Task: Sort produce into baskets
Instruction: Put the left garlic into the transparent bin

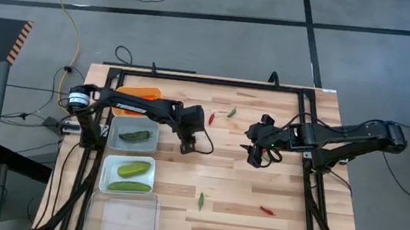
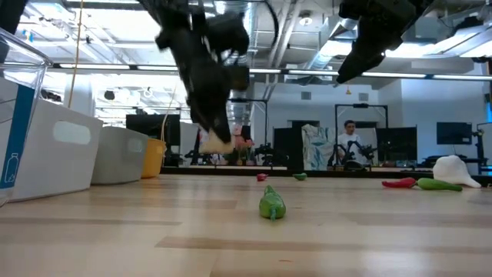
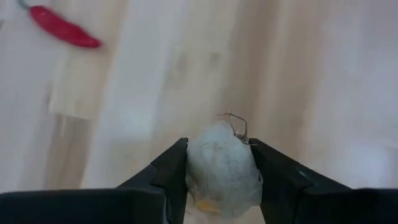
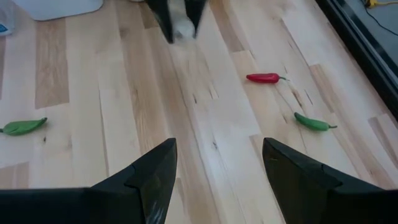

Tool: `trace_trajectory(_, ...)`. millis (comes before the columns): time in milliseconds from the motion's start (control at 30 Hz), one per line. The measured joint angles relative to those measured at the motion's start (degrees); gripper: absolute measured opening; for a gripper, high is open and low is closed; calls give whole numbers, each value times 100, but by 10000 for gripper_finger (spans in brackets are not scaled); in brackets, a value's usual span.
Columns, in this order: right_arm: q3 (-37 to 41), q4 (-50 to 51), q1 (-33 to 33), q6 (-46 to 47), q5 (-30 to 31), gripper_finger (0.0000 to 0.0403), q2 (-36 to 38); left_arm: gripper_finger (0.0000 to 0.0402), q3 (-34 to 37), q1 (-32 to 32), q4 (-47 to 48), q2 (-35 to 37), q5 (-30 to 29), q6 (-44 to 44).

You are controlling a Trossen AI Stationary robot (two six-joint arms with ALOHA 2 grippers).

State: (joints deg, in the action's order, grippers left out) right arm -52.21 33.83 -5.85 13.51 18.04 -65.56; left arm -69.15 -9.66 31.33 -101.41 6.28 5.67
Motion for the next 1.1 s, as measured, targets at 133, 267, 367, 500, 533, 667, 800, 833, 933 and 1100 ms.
trace_trajectory(133,0,1,0,1,0,265,0,136,-450,462,822,423,98,220)
trace_trajectory(267,0,1,0,1,0,265,0,136,-616,1133,1203,900,74,783)
trace_trajectory(367,0,1,0,1,0,265,0,137,-614,1743,1386,1181,59,1453)
trace_trajectory(500,0,1,0,2,0,265,0,137,-614,2618,1622,1351,-100,2457)
trace_trajectory(533,0,2,0,3,2,265,0,137,-612,2823,1685,1351,-98,2702)
trace_trajectory(667,0,1,0,3,2,265,0,137,-607,3577,1681,1349,-37,3521)
trace_trajectory(800,0,1,0,4,2,265,0,137,-607,4154,1738,1322,-235,4252)
trace_trajectory(833,0,1,0,4,2,265,0,137,-607,4257,1736,1323,-246,4402)
trace_trajectory(933,0,1,0,6,2,265,0,137,-554,4511,1742,1322,-244,4865)
trace_trajectory(1100,0,1,0,6,2,265,0,137,-449,4741,1730,1323,-62,5515)
